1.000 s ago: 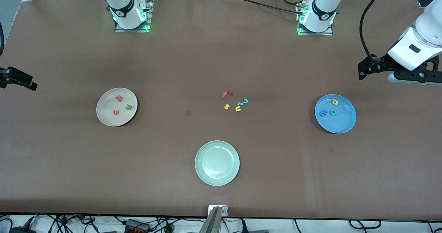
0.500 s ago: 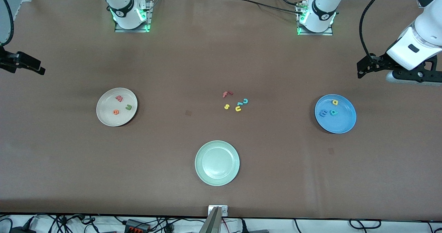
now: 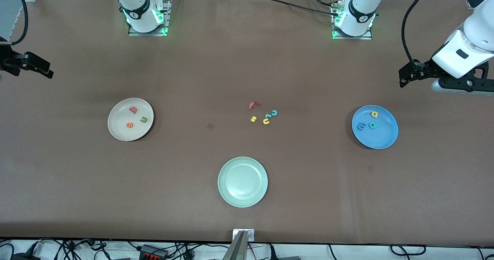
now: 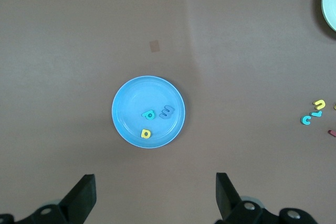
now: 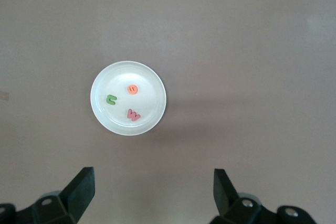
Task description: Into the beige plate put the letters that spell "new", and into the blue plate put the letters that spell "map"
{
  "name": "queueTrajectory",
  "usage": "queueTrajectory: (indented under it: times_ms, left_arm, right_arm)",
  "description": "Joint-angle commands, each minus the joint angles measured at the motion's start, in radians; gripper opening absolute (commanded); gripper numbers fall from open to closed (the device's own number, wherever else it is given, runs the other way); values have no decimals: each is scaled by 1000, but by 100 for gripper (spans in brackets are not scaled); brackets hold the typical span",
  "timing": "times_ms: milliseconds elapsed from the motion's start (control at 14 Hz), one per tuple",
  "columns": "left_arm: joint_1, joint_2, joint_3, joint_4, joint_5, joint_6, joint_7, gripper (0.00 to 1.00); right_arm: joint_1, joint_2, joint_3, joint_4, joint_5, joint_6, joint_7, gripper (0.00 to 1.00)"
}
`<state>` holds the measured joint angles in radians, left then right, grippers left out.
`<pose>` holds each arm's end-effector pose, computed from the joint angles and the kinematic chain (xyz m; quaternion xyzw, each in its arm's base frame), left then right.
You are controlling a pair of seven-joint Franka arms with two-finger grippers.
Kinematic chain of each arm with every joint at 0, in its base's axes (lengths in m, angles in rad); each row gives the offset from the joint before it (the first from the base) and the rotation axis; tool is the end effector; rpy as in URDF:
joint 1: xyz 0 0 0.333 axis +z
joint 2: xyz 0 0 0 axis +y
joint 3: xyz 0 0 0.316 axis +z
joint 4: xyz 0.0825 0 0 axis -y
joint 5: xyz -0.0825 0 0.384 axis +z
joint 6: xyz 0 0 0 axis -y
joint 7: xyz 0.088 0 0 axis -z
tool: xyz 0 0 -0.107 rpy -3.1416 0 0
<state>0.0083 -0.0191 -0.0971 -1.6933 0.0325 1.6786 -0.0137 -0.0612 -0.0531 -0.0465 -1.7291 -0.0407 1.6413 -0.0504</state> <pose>0.5535 -0.0466 0.5863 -0.9991 0.0392 -0.0030 0.0169 0.5368 -0.0627 0.5847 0.9993 -0.0268 -0.0188 0.0176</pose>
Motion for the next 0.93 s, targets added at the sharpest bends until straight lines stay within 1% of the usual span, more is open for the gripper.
queueTrajectory:
  times_ms: [0, 429, 857]
  left_arm:
    - [-2, -7, 2, 14, -26, -20, 9, 100]
    - [-2, -7, 2, 14, -26, -20, 9, 100]
    - [-2, -7, 2, 14, -25, -20, 9, 100]
  right_arm:
    - [0, -28, -7, -14, 13, -20, -11, 100]
    - [0, -40, -7, -18, 7, 18, -23, 100]
    - [0, -37, -6, -21, 7, 15, -29, 100]
